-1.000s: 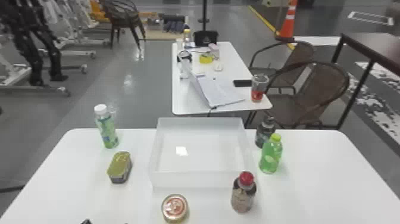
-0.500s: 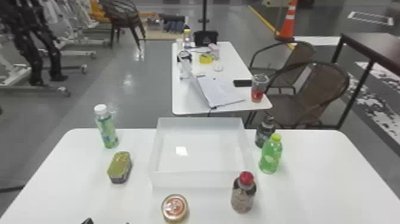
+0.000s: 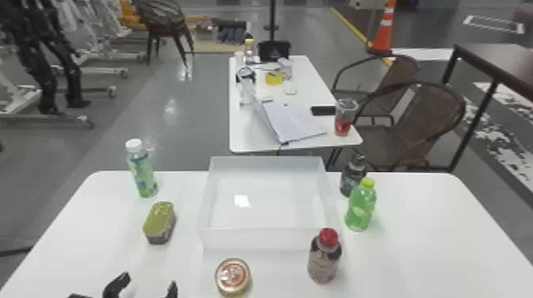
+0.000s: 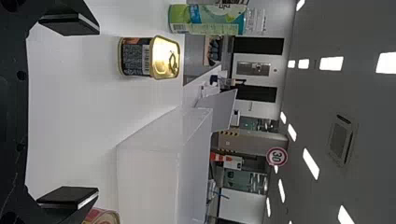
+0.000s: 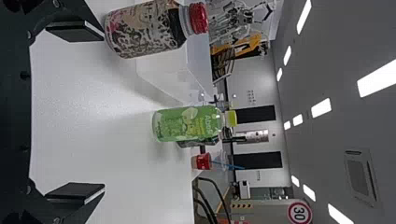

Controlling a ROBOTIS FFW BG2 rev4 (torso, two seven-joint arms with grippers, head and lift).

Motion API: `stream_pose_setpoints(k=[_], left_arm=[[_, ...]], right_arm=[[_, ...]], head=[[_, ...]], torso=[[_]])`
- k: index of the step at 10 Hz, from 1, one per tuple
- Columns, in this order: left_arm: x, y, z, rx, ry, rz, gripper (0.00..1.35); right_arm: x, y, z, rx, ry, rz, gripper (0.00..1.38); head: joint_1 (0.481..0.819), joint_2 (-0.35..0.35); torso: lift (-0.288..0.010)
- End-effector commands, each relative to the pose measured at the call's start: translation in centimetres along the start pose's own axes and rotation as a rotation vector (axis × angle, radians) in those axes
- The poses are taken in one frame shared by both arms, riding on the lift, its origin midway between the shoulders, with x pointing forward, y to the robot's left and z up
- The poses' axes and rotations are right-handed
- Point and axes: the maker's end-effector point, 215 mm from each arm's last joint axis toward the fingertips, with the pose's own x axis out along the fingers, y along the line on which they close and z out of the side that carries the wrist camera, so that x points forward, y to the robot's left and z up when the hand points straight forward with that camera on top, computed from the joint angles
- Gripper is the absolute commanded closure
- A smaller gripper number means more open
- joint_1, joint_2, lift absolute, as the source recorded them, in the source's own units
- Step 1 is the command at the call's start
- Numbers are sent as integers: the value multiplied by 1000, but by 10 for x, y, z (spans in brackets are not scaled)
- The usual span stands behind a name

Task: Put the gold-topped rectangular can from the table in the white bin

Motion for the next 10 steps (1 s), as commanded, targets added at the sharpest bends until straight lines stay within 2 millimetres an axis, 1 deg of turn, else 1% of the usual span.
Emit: stream_pose_setpoints(k=[1, 4, 6, 7, 10], left_arm=[[18, 4, -1, 6, 11, -5, 91], [50, 15, 0, 29, 22, 0, 91], [67, 21, 0, 34, 30, 5, 91], [76, 25, 4, 40, 28, 13, 91], [93, 45, 5, 61, 47, 35, 90]], right_arm=[[2, 0, 2, 1, -4, 0, 153], [3, -1, 2, 4, -5, -1, 153], [4, -1, 2, 4, -7, -1, 153], [5, -1, 4, 4, -12, -2, 153], [7, 0, 5, 6, -14, 1, 153]], head=[[549, 0], [549, 0], [549, 0], [549, 0], [549, 0]], torso=[[-100], [-100], [-100], [-100], [-100]])
